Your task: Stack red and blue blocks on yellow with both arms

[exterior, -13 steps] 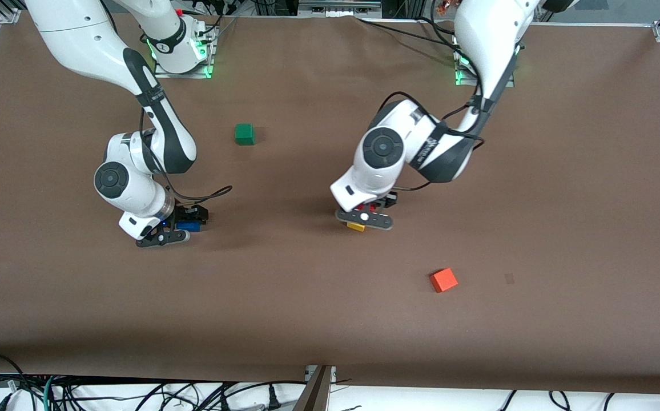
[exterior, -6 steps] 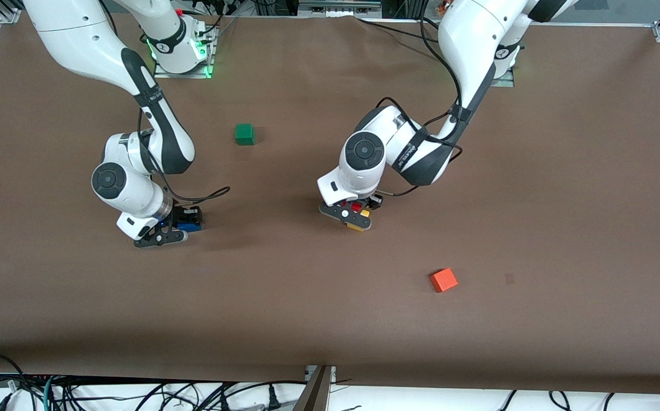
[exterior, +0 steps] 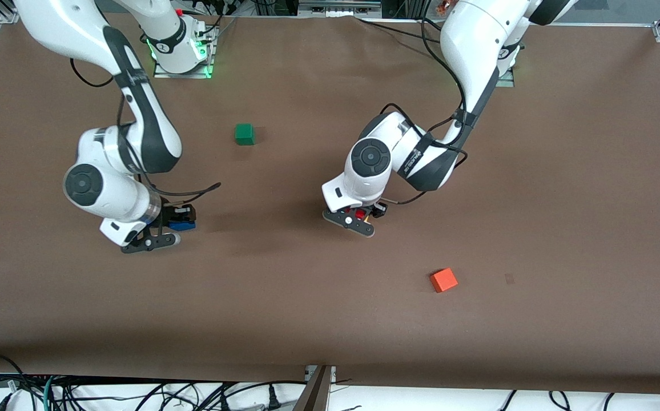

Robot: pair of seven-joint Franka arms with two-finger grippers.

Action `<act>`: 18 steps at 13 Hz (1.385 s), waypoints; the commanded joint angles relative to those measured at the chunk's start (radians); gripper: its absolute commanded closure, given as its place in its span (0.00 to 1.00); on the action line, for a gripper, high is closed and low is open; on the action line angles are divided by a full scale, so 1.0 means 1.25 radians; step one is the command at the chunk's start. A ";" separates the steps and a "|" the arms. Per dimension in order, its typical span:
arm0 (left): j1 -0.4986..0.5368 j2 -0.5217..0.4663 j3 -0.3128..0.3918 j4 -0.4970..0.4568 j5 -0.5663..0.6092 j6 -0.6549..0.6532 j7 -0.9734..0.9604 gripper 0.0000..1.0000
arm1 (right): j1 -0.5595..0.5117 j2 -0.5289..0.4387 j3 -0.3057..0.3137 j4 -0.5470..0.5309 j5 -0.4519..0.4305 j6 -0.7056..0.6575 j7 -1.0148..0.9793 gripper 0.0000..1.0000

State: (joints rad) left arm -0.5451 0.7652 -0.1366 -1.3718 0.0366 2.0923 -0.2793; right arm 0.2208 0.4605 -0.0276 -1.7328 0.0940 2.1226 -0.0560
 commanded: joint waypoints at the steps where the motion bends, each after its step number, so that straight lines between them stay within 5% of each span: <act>1: -0.002 0.049 0.003 0.063 0.004 -0.007 0.021 1.00 | 0.009 0.007 0.004 0.073 0.012 -0.070 -0.008 0.61; 12: -0.001 0.053 0.014 0.059 0.006 -0.015 0.020 1.00 | 0.038 0.006 0.004 0.098 0.011 -0.100 0.050 0.61; 13: -0.001 0.052 0.014 0.059 0.006 -0.015 0.020 0.91 | 0.039 0.006 0.005 0.098 0.012 -0.101 0.051 0.61; 14: 0.002 0.049 0.014 0.059 0.006 -0.015 0.020 0.01 | 0.042 0.005 0.006 0.101 0.014 -0.108 0.052 0.61; 18: 0.047 -0.016 0.032 0.138 -0.007 -0.182 -0.022 0.00 | 0.066 0.017 0.006 0.175 0.011 -0.185 0.120 0.61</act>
State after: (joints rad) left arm -0.5312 0.8001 -0.1002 -1.2826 0.0362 2.0055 -0.3024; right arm 0.2849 0.4635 -0.0209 -1.5870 0.0968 1.9565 0.0494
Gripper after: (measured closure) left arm 0.066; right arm 0.449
